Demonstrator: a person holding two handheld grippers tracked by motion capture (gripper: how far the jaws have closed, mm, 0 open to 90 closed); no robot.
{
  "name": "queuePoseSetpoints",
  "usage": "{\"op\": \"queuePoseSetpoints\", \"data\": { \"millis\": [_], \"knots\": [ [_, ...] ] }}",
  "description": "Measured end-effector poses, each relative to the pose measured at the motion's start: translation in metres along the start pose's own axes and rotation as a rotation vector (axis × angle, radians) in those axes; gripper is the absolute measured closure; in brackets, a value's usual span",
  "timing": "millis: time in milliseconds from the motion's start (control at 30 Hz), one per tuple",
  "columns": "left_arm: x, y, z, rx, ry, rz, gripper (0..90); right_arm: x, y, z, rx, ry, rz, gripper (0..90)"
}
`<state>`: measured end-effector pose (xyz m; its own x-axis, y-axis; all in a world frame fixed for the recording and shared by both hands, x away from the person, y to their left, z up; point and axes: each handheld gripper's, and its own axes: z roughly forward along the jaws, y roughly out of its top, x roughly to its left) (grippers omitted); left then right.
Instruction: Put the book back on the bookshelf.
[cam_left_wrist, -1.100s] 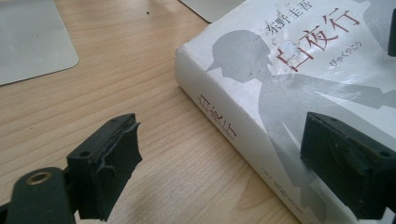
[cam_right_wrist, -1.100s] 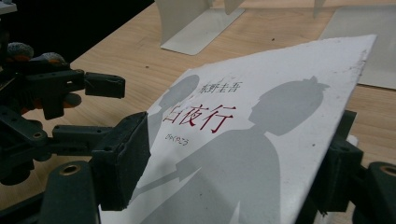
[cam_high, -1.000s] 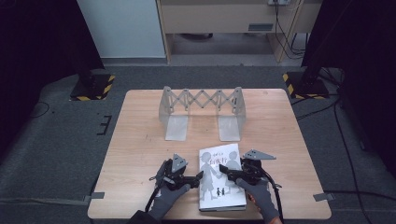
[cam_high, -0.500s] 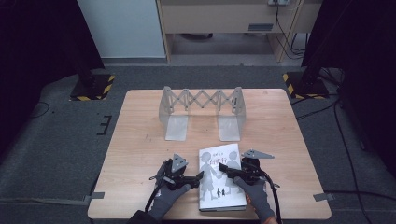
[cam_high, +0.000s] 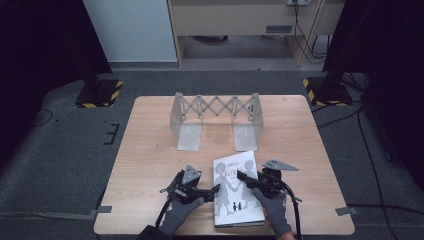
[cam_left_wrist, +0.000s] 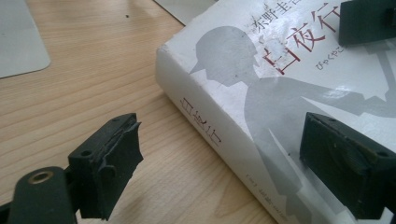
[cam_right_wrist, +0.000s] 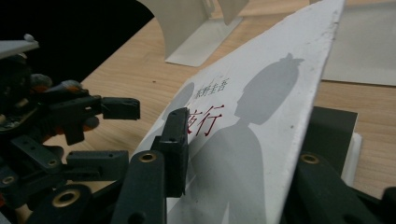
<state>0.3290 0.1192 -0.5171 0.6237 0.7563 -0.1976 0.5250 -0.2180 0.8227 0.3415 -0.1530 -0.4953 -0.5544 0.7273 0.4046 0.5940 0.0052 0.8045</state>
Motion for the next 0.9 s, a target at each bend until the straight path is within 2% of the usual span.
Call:
{"op": "queuePoseSetpoints", "data": {
  "millis": [133, 167, 233, 267, 300, 333, 433, 500, 700, 867, 900],
  "knots": [
    [-0.001, 0.000, 0.000, -0.012, -0.033, -0.002, 9.2, 0.003, 0.002, -0.005, -0.022, 0.012, -0.013, 65.3],
    [-0.001, 0.000, 0.000, -0.025, -0.056, -0.014, 8.2, 0.005, 0.003, -0.007, -0.039, 0.025, -0.028, 66.9],
    [-0.001, 0.000, 0.000, -0.032, -0.072, -0.022, 6.1, 0.007, 0.004, -0.010, -0.054, 0.038, -0.044, 68.3],
    [0.001, -0.001, 0.000, -0.053, -0.114, -0.042, 4.4, 0.009, 0.005, -0.012, -0.064, 0.053, -0.051, 69.3],
    [0.001, -0.001, 0.000, -0.053, -0.114, -0.042, 3.1, 0.009, 0.005, -0.013, -0.070, 0.063, -0.052, 70.2],
    [0.000, -0.002, 0.001, -0.063, -0.152, -0.054, 1.9, 0.010, 0.006, -0.014, -0.075, 0.074, -0.053, 71.1],
    [-0.003, -0.003, 0.003, -0.064, -0.201, -0.052, 0.0, 0.011, 0.007, -0.016, -0.082, 0.096, -0.049, 72.7],
    [-0.006, -0.003, 0.005, -0.058, -0.233, -0.068, 0.0, 0.010, 0.007, -0.016, -0.085, 0.108, -0.045, 73.5],
    [-0.004, -0.004, 0.006, -0.053, -0.258, -0.099, 0.0, 0.011, 0.007, -0.019, -0.098, 0.129, -0.046, 74.8],
    [0.000, -0.007, 0.009, -0.075, -0.295, -0.110, 0.0, 0.009, 0.007, -0.022, -0.117, 0.158, -0.041, 75.5],
    [0.001, -0.007, 0.011, -0.075, -0.311, -0.122, 0.0, 0.008, 0.007, -0.022, -0.120, 0.162, -0.037, 75.6]
  ]
}}
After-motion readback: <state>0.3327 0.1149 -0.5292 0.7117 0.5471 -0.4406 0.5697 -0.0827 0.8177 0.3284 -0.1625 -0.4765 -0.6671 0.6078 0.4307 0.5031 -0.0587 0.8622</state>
